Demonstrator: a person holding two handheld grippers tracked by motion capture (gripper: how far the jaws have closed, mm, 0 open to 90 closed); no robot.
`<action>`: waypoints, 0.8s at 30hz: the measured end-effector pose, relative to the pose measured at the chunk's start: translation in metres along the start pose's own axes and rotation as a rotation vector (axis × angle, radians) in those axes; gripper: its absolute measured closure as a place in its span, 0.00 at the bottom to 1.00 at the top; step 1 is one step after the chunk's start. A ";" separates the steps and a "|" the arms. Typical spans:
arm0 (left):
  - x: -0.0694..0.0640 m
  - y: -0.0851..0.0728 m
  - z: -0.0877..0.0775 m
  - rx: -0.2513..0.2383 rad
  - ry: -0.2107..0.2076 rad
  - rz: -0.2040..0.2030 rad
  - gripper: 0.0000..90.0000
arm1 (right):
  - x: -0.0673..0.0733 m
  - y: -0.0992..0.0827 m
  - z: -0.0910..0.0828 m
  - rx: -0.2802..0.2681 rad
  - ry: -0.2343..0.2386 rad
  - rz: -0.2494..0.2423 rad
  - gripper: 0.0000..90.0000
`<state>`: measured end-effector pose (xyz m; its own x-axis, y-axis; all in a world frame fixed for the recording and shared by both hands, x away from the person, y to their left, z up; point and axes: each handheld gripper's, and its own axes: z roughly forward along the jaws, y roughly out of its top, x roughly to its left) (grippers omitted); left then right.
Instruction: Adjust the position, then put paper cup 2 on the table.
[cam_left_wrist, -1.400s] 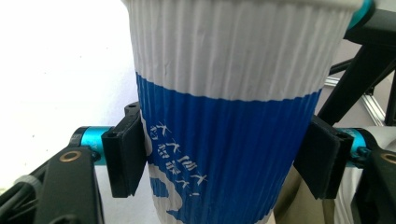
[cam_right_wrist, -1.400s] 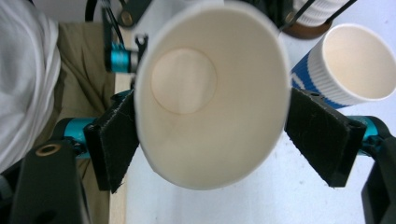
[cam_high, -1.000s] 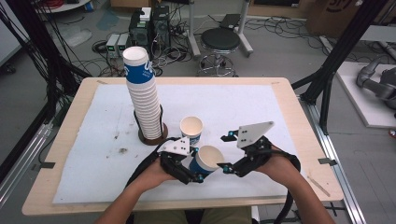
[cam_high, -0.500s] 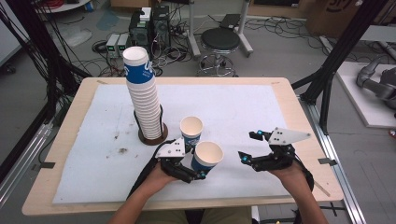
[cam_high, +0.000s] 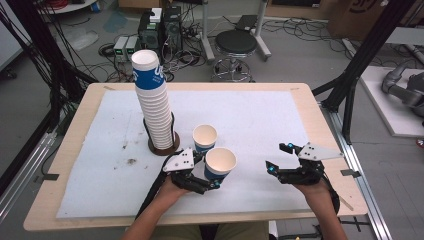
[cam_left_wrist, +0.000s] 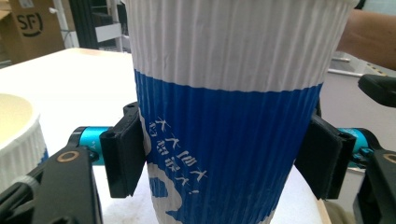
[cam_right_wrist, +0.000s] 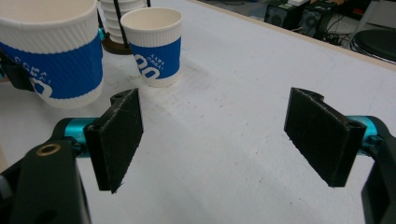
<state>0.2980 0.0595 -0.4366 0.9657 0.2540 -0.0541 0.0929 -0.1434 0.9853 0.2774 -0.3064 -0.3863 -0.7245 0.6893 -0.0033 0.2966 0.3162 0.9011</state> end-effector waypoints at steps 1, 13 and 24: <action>0.000 0.000 0.000 -0.002 0.001 -0.002 0.29 | -0.001 -0.001 0.000 0.001 -0.003 -0.001 0.22; 0.002 0.001 -0.003 -0.035 0.024 -0.011 0.29 | -0.004 -0.002 -0.003 -0.026 -0.043 -0.006 0.22; 0.004 0.014 0.004 -0.091 0.040 -0.035 0.29 | -0.007 -0.009 -0.017 -0.037 -0.062 0.008 0.22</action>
<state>0.3045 0.0544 -0.4237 0.9516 0.2954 -0.0843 0.1024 -0.0464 0.9937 0.2696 -0.3253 -0.3866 -0.6818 0.7312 -0.0215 0.2783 0.2865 0.9168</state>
